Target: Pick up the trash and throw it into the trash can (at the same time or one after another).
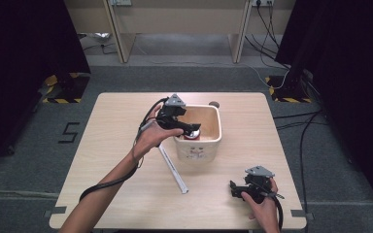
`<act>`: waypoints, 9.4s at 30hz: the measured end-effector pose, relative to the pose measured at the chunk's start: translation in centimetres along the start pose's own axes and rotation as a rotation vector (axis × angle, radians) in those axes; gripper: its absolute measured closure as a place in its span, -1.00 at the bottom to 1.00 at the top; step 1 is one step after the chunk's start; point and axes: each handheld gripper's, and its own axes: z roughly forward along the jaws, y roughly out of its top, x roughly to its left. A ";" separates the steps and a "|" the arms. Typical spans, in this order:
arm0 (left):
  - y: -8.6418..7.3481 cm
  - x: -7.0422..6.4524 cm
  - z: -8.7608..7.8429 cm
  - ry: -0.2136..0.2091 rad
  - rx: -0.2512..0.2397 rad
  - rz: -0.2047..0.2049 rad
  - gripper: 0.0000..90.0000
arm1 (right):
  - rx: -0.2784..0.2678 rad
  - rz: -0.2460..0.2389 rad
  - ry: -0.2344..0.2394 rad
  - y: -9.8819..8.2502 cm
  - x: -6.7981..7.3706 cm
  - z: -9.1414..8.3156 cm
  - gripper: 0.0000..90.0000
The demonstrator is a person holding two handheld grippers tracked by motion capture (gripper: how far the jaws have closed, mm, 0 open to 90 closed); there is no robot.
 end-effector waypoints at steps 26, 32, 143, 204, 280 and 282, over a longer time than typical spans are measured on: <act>-2.3 0.6 -5.6 0.063 -0.006 -0.036 -0.61 | 0.000 -0.003 -0.001 0.0 0.0 0.0 -0.99; -3.7 1.5 -6.1 0.079 0.000 -0.073 -0.60 | 0.000 -0.003 -0.001 0.0 0.0 0.0 -0.99; -19.0 3.8 -3.7 0.209 0.272 -0.139 0.77 | 0.001 -0.004 0.003 0.0 0.0 0.0 -0.99; 1.0 0.8 -4.9 0.027 0.062 0.067 0.77 | 0.000 -0.006 0.003 0.0 0.0 0.0 -0.99; 5.3 -2.5 4.4 -0.018 0.065 0.162 0.76 | -0.365 0.249 0.293 23.3 -2.1 -1.0 -0.14; 5.2 -2.6 4.5 -0.029 0.071 0.153 0.75 | -0.366 0.231 0.280 23.2 -2.1 -1.2 -0.09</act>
